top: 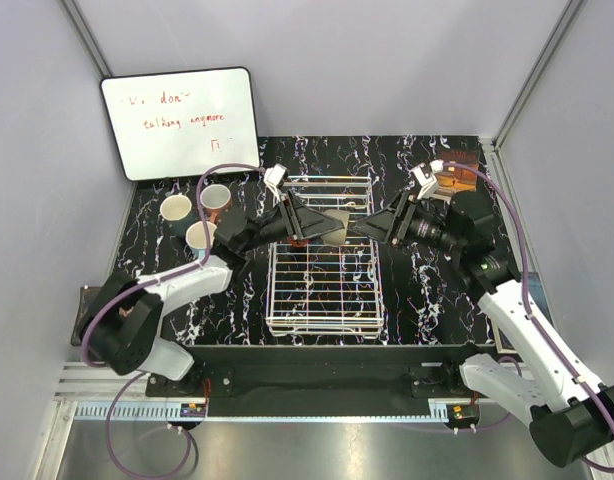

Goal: Unload the cups from the dish rack

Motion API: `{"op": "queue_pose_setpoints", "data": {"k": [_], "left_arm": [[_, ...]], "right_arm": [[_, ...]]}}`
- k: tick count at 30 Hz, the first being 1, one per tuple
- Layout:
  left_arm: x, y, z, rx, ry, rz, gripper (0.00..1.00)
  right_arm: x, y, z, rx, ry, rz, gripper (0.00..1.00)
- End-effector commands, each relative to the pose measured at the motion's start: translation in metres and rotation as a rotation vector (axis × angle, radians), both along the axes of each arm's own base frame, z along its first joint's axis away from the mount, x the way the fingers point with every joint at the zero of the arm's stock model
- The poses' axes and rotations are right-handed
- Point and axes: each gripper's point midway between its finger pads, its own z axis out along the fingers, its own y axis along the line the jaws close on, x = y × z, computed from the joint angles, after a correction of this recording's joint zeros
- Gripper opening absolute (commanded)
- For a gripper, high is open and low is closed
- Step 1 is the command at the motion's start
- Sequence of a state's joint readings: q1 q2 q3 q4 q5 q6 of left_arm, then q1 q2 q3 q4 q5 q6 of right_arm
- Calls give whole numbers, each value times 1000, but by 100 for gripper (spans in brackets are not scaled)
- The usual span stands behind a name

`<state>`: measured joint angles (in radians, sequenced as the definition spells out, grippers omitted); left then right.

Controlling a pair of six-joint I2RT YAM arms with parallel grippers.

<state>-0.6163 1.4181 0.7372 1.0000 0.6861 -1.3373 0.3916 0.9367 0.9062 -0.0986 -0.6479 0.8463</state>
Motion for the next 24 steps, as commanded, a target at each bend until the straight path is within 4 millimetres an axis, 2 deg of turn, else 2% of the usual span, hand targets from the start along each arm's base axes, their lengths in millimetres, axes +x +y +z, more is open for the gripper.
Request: {"op": "queue_pose_setpoints", "data": {"k": [1, 5, 7, 17, 20, 22, 24], "left_arm": [[-16, 8, 37, -154, -93, -74, 0], [-17, 5, 36, -125, -109, -86, 0], [-17, 3, 32, -103, -111, -83, 0], [-35, -6, 29, -68, -138, -128, 0], [-44, -13, 29, -45, -157, -152, 0], [-48, -19, 29, -35, -164, -164, 0], [-52, -23, 28, -31, -166, -177, 0]], "right_arm": [[-15, 2, 25, 65, -76, 64, 56], [-13, 0, 28, 72, -78, 38, 57], [-12, 2, 36, 86, -107, 52, 57], [-3, 10, 39, 104, -99, 83, 57], [2, 14, 36, 116, -83, 96, 52], [4, 17, 33, 122, -74, 111, 40], [5, 19, 29, 131, -56, 119, 32]]}}
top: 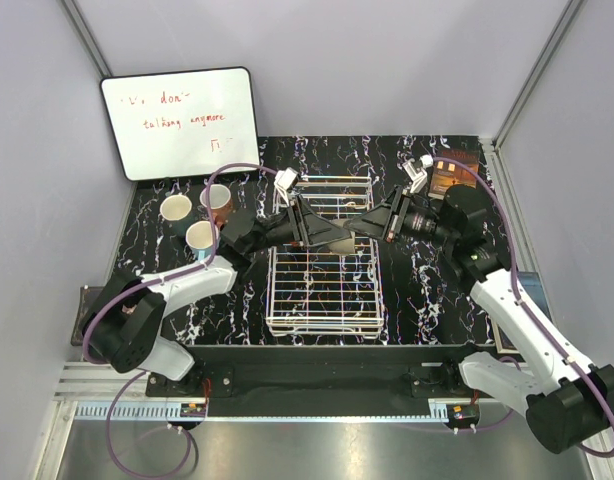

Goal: Unload the cups from the dish rack

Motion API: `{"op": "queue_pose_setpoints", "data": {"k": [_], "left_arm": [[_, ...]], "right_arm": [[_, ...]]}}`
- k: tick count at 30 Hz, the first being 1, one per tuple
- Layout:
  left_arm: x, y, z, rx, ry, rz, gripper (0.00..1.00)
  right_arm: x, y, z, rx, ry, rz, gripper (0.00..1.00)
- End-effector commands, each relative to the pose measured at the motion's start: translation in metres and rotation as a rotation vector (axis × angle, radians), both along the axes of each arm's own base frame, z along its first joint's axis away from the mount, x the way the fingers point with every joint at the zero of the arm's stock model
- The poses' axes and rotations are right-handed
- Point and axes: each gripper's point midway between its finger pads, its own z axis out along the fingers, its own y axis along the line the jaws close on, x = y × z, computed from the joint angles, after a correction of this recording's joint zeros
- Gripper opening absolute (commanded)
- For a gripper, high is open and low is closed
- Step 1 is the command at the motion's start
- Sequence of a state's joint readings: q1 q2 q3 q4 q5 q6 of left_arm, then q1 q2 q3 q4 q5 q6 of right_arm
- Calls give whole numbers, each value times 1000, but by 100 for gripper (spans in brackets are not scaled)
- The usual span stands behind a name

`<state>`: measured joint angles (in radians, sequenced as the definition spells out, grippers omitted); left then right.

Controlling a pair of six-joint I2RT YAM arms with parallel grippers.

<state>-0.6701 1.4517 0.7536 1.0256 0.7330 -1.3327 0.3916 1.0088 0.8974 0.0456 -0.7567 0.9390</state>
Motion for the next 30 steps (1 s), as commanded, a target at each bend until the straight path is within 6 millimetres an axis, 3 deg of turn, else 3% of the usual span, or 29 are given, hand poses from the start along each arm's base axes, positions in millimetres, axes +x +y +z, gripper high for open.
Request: {"op": "queue_pose_setpoints", "data": {"k": [1, 7, 9, 13, 16, 17, 24, 27, 28, 30], "left_arm": [[-32, -9, 29, -36, -145, -87, 0], [-36, -15, 20, -18, -136, -108, 0], [-35, -16, 18, -13, -133, -111, 0], [-29, -20, 10, 24, -122, -101, 0], [-24, -22, 2, 72, -108, -89, 16], [-24, -23, 2, 80, -110, -89, 25], [-13, -24, -16, 165, -79, -62, 49], [-9, -23, -21, 188, -65, -49, 48], [-9, -23, -20, 187, -71, -50, 40], [-7, -20, -20, 190, -72, -42, 32]], "right_arm": [[6, 4, 20, 60, -71, 19, 26], [1, 8, 16, 70, -59, 66, 15], [-1, 8, 16, 69, -56, 73, 2], [-2, 4, 11, 38, -52, 48, 0], [-1, -2, 12, 5, -86, -3, 0], [-1, -5, 16, 1, -101, -19, 0], [-1, -12, 18, -45, -119, -68, 0], [-2, -13, 19, -46, -123, -70, 0], [-3, -13, 20, -45, -127, -68, 0], [-3, -13, 19, -47, -123, -69, 0]]}}
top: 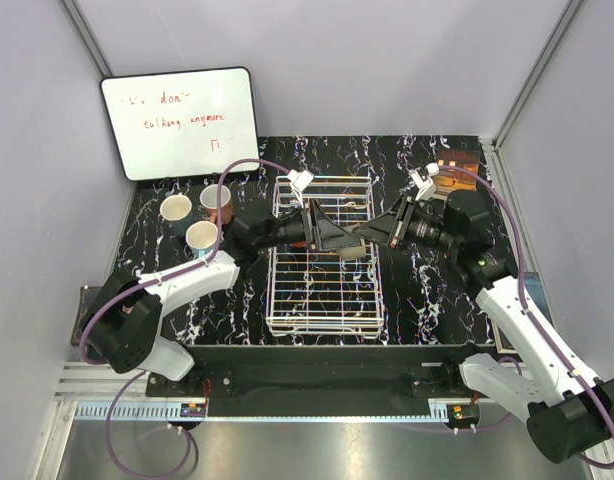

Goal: Unload the cups from the dish rack

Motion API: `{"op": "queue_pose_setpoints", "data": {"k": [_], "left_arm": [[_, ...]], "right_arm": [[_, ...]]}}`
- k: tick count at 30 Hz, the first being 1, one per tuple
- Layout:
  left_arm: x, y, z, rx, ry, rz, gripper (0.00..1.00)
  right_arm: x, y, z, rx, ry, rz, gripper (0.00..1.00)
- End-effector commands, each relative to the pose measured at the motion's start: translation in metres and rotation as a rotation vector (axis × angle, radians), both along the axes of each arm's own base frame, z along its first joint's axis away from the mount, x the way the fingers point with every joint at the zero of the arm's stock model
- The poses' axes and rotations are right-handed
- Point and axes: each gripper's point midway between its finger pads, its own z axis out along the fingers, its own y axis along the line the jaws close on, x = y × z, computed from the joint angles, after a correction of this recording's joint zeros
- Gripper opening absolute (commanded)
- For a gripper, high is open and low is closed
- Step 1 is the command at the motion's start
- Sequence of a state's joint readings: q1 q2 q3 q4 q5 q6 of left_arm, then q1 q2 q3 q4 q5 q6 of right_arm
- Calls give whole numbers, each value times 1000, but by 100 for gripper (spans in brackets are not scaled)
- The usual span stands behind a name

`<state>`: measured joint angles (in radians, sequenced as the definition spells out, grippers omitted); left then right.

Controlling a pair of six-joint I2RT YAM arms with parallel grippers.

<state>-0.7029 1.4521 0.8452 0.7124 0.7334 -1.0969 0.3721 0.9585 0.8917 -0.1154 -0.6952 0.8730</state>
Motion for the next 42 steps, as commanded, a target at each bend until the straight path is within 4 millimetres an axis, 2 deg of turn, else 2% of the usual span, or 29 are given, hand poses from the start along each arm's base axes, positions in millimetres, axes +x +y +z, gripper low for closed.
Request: {"op": "queue_pose_setpoints", "data": {"k": [1, 2, 7, 11, 12, 20, 23, 24, 25, 26, 27, 31, 33, 37, 38, 42], "left_arm": [[-12, -3, 7, 21, -11, -47, 4], [-11, -1, 9, 18, -18, -42, 0], [-18, 3, 20, -4, -75, -48, 0], [-23, 5, 29, -28, -103, -74, 0], [-25, 5, 31, -36, -112, -83, 0], [-36, 5, 34, -54, -117, -155, 0], [-37, 4, 36, -55, -124, -175, 0], [-38, 4, 37, -57, -124, -178, 0], [-38, 4, 37, -56, -125, -187, 0], [-38, 4, 37, -55, -125, -189, 0], [-38, 4, 36, -53, -122, -193, 0], [-40, 3, 36, -53, -118, -205, 0], [-39, 3, 35, -48, -118, -201, 0], [-35, 2, 29, -18, -107, -181, 0], [-33, 2, 20, 17, -72, -174, 0], [-25, 1, 7, 59, -56, -137, 0]], "right_arm": [[-3, 1, 39, 25, -174, 6, 0], [-3, 1, 38, 24, -173, 5, 0], [-7, 7, 29, 21, -136, 61, 0], [-12, 11, 31, 50, -129, 112, 18], [-15, 12, 35, 69, -146, 136, 25], [-29, 22, 43, 158, -106, 268, 47], [-32, 22, 41, 157, -99, 289, 50], [-33, 22, 42, 160, -95, 289, 48], [-33, 22, 40, 162, -91, 290, 41], [-33, 22, 41, 165, -93, 292, 26], [-34, 22, 41, 168, -89, 295, 20], [-37, 23, 38, 164, -71, 327, 11], [-37, 23, 36, 151, -79, 326, 0], [-34, 20, 39, 125, -110, 276, 0], [-32, 18, 41, 121, -120, 248, 0], [-27, 13, 45, 82, -172, 183, 0]]}}
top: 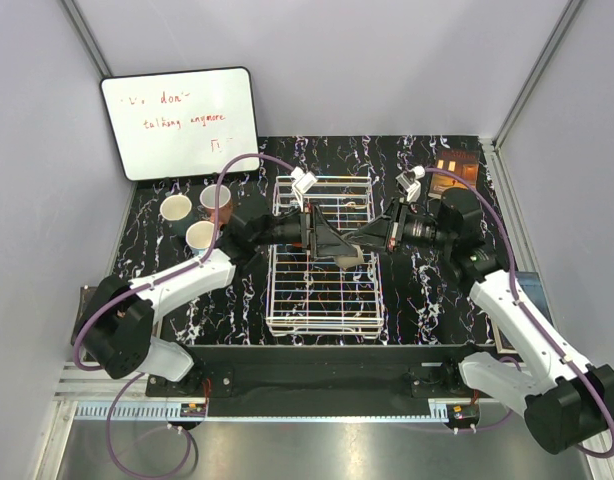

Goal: Unload the cups from the dish rack

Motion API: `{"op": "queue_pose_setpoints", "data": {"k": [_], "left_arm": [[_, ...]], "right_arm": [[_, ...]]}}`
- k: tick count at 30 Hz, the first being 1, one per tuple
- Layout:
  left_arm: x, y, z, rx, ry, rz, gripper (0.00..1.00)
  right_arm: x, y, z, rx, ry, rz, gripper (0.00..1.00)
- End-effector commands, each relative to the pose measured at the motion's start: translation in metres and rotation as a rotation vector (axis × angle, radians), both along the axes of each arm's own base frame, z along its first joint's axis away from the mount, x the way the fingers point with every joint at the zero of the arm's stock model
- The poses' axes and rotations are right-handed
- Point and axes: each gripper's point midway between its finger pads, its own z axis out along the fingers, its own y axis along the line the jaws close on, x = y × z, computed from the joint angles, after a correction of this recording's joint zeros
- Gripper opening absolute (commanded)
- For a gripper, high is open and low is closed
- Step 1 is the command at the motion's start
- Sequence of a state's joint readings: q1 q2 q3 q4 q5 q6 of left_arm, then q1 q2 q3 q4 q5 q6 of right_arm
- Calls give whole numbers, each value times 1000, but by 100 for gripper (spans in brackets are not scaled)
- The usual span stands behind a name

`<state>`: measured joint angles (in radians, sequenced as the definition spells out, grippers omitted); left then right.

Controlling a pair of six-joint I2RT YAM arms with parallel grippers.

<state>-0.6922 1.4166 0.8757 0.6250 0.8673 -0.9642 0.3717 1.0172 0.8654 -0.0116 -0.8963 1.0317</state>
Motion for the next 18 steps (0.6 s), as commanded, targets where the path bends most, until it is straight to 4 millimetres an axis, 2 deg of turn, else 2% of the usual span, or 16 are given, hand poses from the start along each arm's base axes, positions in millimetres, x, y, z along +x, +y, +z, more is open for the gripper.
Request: {"op": "queue_pose_setpoints", "data": {"k": [1, 2, 4, 5, 6, 7, 10, 18], "left_arm": [[-4, -6, 2, 33, 68, -17, 0], [-2, -6, -2, 52, 84, -7, 2], [3, -6, -10, 80, 89, 16, 14], [6, -6, -13, 98, 101, 26, 21], [8, -6, -15, 109, 104, 33, 35], [9, -5, -18, 114, 108, 36, 43], [10, -4, -22, 124, 124, 35, 60], [8, -2, -20, 113, 129, 18, 82]], "right_arm": [[-5, -3, 42, -1, -307, -17, 0], [-2, -5, 44, -5, -326, -40, 0], [-1, -7, 37, -33, -305, -54, 0], [0, -8, 37, -38, -311, -67, 0], [1, -8, 37, -44, -317, -72, 0], [2, -9, 36, -51, -315, -77, 0], [3, -9, 35, -62, -319, -84, 0], [6, -11, 34, -73, -326, -100, 0]]}}
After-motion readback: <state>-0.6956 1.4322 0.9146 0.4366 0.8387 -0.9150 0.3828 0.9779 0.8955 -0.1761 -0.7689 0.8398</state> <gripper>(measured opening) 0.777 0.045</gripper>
